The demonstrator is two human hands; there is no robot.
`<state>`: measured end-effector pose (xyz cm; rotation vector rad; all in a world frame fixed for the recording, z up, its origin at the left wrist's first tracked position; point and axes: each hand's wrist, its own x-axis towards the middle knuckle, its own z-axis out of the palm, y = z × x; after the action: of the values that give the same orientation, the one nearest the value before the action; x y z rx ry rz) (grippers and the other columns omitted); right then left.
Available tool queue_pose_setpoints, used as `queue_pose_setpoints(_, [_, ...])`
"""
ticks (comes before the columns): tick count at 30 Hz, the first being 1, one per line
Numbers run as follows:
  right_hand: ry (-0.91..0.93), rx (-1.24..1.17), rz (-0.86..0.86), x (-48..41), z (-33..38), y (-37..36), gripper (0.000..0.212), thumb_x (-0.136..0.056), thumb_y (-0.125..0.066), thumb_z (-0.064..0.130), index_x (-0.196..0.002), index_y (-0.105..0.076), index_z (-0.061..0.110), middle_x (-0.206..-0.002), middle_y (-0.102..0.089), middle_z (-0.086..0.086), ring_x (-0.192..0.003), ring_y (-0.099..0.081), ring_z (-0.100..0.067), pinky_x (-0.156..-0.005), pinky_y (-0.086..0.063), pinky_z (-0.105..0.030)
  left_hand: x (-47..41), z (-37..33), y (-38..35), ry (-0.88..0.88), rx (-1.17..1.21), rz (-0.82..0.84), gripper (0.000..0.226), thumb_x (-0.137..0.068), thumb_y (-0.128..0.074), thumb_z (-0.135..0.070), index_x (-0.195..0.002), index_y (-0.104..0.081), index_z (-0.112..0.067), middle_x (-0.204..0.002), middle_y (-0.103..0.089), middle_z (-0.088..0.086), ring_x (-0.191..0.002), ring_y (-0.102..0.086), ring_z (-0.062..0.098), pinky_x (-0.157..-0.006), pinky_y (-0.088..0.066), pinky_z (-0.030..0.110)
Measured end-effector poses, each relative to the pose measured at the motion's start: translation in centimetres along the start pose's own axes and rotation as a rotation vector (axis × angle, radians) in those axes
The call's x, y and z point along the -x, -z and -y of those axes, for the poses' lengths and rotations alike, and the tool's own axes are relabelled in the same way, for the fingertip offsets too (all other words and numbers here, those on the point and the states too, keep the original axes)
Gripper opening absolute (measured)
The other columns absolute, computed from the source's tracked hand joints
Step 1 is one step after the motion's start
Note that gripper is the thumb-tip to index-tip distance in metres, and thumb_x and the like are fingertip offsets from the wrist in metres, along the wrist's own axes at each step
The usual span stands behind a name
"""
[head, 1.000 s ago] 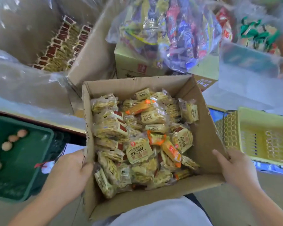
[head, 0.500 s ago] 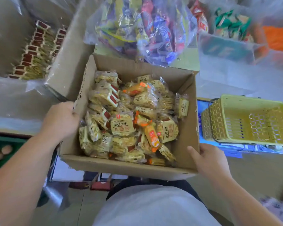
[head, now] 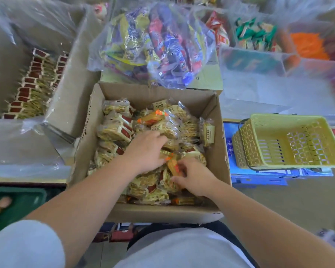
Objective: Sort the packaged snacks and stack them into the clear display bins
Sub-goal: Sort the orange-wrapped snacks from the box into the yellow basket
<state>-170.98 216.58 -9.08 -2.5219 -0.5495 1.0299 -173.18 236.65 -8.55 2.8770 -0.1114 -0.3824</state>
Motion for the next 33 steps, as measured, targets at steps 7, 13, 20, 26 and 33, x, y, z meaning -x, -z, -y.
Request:
queue_pose_setpoints(7, [-0.066, 0.039, 0.087, -0.7, -0.6, -1.4, 0.03, -0.083, -0.074, 0.047, -0.097, -0.057, 0.027, -0.089, -0.065, 0.004, -0.078, -0.063, -0.014, -0.062, -0.05, -0.03, -1.6, 0.0, -2.7, 0.015, -0.156, -0.038, 0.063, -0.076, -0.086, -0.041, -0.123, -0.05, -0.019, -0.108, -0.055, 0.003, -0.097, -0.056, 0.025, -0.072, -0.045, 0.036])
queue_pose_setpoints(13, [-0.047, -0.339, 0.039, 0.5, -1.4, 1.4, 0.032, -0.058, -0.067, 0.047, -0.071, -0.054, 0.02, -0.064, -0.064, 0.008, -0.06, -0.059, -0.006, -0.062, -0.047, -0.028, -0.1, 1.0, -1.5, -0.051, 0.011, -0.049, 0.03, -0.085, -0.077, -0.043, -0.097, -0.058, -0.022, -0.096, -0.054, -0.005, -0.099, -0.057, 0.022, -0.083, -0.046, 0.034])
queue_pose_setpoints(20, [-0.15, -0.203, 0.456, 1.0, -1.0, 0.8, 0.03, -0.07, -0.061, 0.047, -0.075, -0.054, 0.019, -0.076, -0.058, -0.002, -0.073, -0.055, -0.02, -0.068, -0.046, -0.034, 6.9, 1.8, 1.0, 0.149, 0.451, -0.39, 0.044, -0.088, -0.077, -0.033, -0.128, -0.068, -0.018, -0.11, -0.058, -0.008, -0.1, -0.05, 0.001, -0.092, -0.04, 0.018])
queue_pose_setpoints(26, [-0.268, -0.04, 0.602, 0.1, -0.1, -1.0, 0.051, -0.084, -0.046, 0.059, -0.121, -0.056, 0.025, -0.107, -0.06, 0.0, -0.106, -0.053, -0.023, -0.092, -0.039, -0.041, 13.5, 2.5, -0.5, 0.535, 0.788, -0.371, 0.034, -0.099, -0.059, -0.037, -0.131, -0.065, -0.024, -0.114, -0.054, -0.014, -0.091, -0.057, -0.006, -0.072, -0.041, 0.015])
queue_pose_setpoints(33, [-0.355, 0.001, 0.676, -0.8, 0.1, -2.0, 0.078, -0.091, -0.042, 0.065, -0.158, -0.028, 0.028, -0.162, -0.031, -0.008, -0.143, -0.033, -0.03, -0.105, -0.027, -0.039, 17.7, 3.8, -0.2, 0.627, 0.819, -0.252, 0.024, -0.105, -0.051, -0.033, -0.128, -0.055, -0.038, -0.102, -0.068, -0.01, -0.082, -0.064, 0.014, -0.073, -0.052, 0.037])
